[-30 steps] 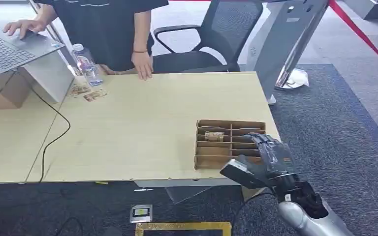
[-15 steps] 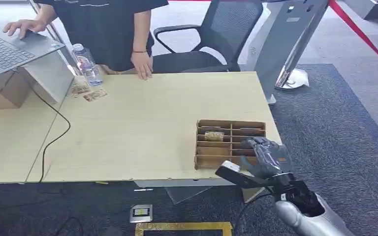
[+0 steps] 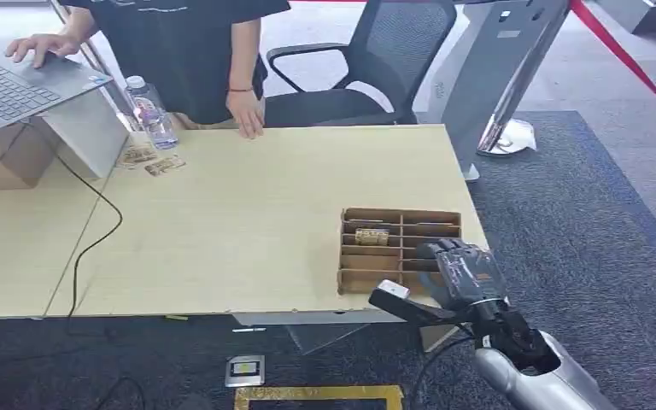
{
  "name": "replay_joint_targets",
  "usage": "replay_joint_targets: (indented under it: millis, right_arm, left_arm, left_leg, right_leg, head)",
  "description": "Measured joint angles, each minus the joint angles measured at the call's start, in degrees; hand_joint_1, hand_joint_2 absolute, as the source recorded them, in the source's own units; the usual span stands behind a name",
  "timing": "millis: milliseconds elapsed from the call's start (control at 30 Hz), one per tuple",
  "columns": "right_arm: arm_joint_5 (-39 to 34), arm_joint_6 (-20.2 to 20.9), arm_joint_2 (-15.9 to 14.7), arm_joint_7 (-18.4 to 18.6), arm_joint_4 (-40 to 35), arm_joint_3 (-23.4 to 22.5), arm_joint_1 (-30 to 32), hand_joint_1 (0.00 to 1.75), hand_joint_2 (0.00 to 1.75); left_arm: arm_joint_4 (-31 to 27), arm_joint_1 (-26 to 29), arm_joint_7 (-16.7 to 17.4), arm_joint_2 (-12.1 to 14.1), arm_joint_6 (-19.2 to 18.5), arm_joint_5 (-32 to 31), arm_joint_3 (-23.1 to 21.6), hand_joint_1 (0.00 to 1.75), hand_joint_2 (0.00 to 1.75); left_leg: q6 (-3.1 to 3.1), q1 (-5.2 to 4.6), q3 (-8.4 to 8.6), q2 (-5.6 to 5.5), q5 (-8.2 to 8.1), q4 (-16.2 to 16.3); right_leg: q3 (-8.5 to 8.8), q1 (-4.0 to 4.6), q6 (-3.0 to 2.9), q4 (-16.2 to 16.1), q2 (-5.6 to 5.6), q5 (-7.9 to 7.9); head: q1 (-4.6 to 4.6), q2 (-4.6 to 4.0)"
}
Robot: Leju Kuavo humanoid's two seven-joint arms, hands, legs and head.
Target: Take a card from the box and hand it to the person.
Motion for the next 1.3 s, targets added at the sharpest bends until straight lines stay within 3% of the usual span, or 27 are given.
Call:
replay_joint_targets:
  millis: [100, 167, 200, 333, 700, 933, 1100, 1300]
  right_arm:
    - [1.2, 0.6, 0.0, 0.9, 0.0, 0.1, 0.0, 1.13, 1.75]
    - [1.8, 1.0, 0.0, 1.2, 0.0, 0.1, -0.2, 1.48, 1.75]
    - [2.2, 1.1, 0.0, 1.5, 0.0, 0.1, -0.4, 1.47, 1.75]
    - [4.4, 2.3, 0.0, 2.9, 0.0, 0.2, -1.0, 1.75, 1.75]
    - [6.4, 3.1, 0.2, 4.3, -0.3, 0.2, -1.1, 1.75, 1.75]
    - [5.1, 5.1, 0.0, 2.5, -3.0, -0.5, -1.0, 1.75, 1.75]
    - [3.3, 9.3, -2.2, 1.5, -8.2, -1.9, -1.0, 1.75, 1.75]
    - [-3.3, 14.2, -7.6, 1.4, -17.1, -5.4, -1.0, 1.75, 1.75]
  left_arm:
    - [0.0, 0.0, 0.0, 0.0, 0.0, 0.0, 0.0, 0.0, 1.75]
    - [0.0, 0.0, 0.0, 0.0, 0.0, 0.0, 0.0, 0.0, 1.75]
    - [0.0, 0.0, 0.0, 0.0, 0.0, 0.0, 0.0, 0.0, 1.75]
    - [0.0, 0.0, 0.0, 0.0, 0.0, 0.0, 0.0, 0.0, 1.75]
    - [0.0, 0.0, 0.0, 0.0, 0.0, 0.4, 0.0, 0.0, 1.75]
    - [0.0, 0.1, -0.1, 0.0, -0.1, 0.4, 0.0, 0.0, 1.75]
    - [0.0, 0.0, -0.1, 0.0, -0.4, 0.4, 0.0, 0.0, 1.75]
    - [0.0, 0.0, -0.2, 0.2, -1.1, -0.3, 0.0, 0.0, 1.75]
  left_leg:
    - [0.0, 0.0, 0.0, 0.0, 0.0, 0.0]
    - [0.0, 0.0, 0.0, 0.0, 0.0, 0.0]
    - [0.0, 0.0, 0.0, 0.0, 0.0, 0.0]
    - [0.0, 0.0, 0.01, -0.01, 0.0, 0.0]
    - [0.0, 0.0, 0.01, -0.01, 0.0, 0.0]
    - [0.0, 0.0, 0.02, 0.0, 0.01, 0.0]
    - [0.0, -0.01, 0.02, 0.0, 0.01, 0.0]
    - [0.0, -0.02, 0.03, 0.02, 0.01, 0.0]
  right_leg:
    - [0.0, 0.0, 0.0, 0.0, 0.0, 0.0]
    - [0.0, 0.0, 0.0, 0.0, 0.0, 0.0]
    - [0.0, 0.0, 0.0, 0.0, 0.0, 0.0]
    - [0.01, 0.0, 0.0, 0.0, 0.0, 0.0]
    - [0.01, 0.0, 0.0, 0.0, 0.0, 0.0]
    - [-0.01, 0.0, 0.0, 0.0, 0.02, 0.0]
    - [-0.02, -0.01, 0.0, 0.0, 0.02, 0.0]
    - [-0.02, -0.02, 0.0, 0.0, 0.02, 0.01]
  head:
    - [0.0, 0.0]
    - [0.0, 0.0]
    - [0.0, 0.0]
    - [0.0, 0.0]
    - [0.0, 0.0]
    - [0.0, 0.0]
    - [0.0, 0.0]
    - [0.02, 0.0]
